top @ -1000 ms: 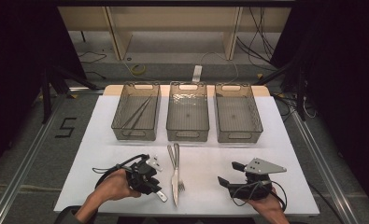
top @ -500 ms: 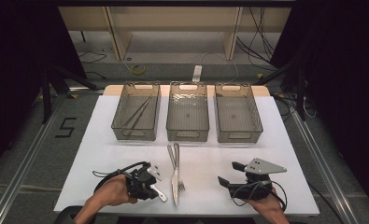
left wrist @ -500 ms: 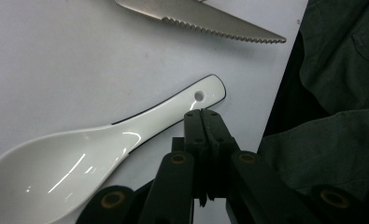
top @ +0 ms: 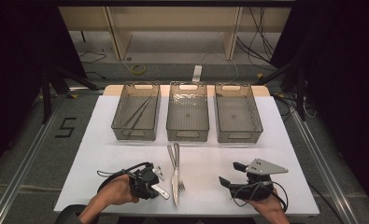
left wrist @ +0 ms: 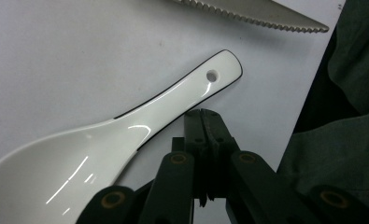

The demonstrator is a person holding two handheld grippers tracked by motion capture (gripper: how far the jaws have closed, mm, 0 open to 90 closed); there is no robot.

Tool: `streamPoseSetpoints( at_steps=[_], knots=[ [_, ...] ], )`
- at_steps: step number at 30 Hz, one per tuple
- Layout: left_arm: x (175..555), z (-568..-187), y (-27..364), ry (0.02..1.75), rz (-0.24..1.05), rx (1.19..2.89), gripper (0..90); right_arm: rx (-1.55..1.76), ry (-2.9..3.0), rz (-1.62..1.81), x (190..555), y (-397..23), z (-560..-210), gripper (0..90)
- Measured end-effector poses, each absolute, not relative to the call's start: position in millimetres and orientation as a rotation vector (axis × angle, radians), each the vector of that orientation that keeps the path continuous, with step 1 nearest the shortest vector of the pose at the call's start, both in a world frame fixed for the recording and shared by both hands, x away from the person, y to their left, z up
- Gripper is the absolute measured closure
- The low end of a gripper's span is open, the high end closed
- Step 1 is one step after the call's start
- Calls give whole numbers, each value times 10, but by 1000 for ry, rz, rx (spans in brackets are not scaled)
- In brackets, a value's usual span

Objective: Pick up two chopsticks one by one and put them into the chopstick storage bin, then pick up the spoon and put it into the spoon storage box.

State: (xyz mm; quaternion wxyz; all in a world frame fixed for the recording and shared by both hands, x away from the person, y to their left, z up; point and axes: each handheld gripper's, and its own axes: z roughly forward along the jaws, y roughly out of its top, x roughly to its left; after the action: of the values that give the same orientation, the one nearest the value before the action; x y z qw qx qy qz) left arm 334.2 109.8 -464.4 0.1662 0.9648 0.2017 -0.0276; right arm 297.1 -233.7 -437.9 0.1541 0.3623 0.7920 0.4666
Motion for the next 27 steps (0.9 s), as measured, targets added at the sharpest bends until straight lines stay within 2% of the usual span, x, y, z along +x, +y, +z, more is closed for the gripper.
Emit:
streamPoseSetpoints(
  at_steps=[27],
  knots=[
    [3604, -4645, 1049, 676, 56, 2658, 889, 1026, 2282, 1336, 2961, -2317, -4374, 256]
  ],
)
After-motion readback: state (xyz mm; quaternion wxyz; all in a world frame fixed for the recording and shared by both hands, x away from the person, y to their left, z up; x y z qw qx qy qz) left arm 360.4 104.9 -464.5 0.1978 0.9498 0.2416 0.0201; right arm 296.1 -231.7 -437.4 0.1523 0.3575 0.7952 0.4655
